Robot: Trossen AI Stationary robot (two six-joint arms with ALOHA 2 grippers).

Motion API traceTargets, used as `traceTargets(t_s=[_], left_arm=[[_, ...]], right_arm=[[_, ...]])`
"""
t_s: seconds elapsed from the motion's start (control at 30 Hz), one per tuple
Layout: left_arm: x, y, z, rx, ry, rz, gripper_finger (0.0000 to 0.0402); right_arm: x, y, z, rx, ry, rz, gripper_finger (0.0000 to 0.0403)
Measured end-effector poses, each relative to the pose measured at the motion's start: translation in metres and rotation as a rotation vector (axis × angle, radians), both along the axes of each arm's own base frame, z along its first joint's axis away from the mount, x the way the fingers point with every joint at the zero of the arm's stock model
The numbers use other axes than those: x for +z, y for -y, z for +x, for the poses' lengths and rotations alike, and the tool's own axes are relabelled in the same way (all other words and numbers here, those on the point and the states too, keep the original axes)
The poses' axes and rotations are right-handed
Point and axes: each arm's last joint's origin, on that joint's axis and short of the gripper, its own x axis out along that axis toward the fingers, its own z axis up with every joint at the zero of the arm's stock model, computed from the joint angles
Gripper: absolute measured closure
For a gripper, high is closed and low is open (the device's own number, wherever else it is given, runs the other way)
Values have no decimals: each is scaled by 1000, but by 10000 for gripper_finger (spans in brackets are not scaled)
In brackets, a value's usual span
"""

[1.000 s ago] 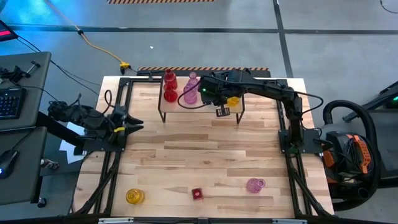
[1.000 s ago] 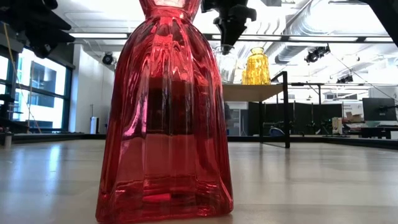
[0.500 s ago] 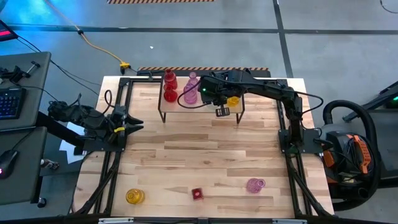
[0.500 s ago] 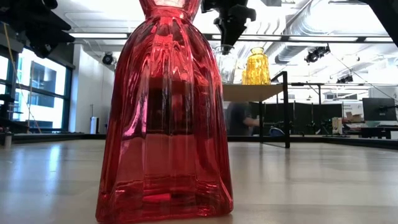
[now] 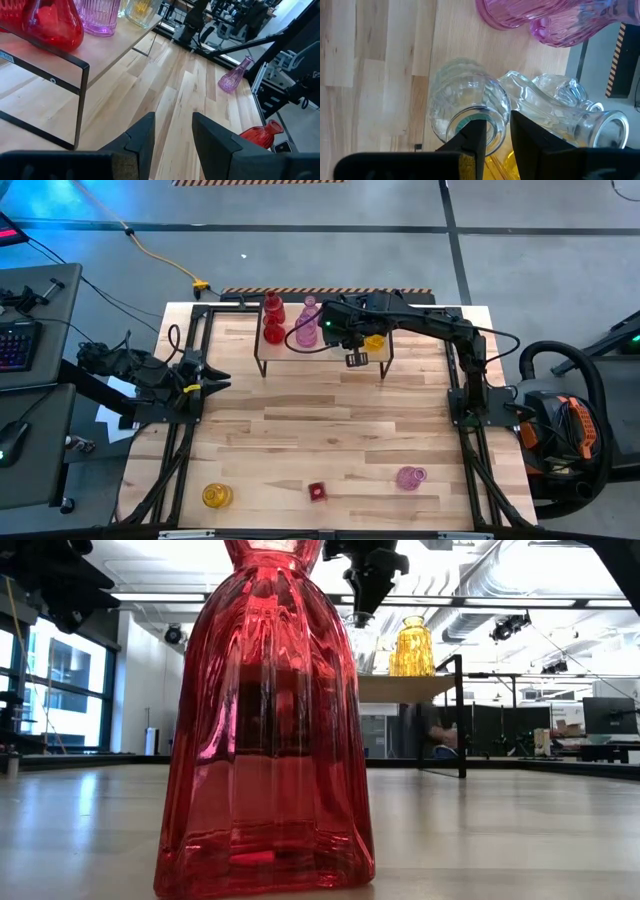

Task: Sort vases onto shelf
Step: Put the transparent vase on the shelf aligned with the other transparent vases

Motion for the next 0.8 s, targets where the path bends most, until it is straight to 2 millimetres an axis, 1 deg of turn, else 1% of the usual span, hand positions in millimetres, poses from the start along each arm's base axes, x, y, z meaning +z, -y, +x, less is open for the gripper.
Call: traceTargets(t_s=[0.33,0.57,0.8], left_arm=[[0,0,0,0,0,0,282],[0,0,0,0,0,-1,282],[0,0,0,0,0,-1,282]], right_arm=[[0,0,-1,-10,-5,1,336],[0,7,-2,-57,8,16,336],[0,8,-3,-60,14,37,336]])
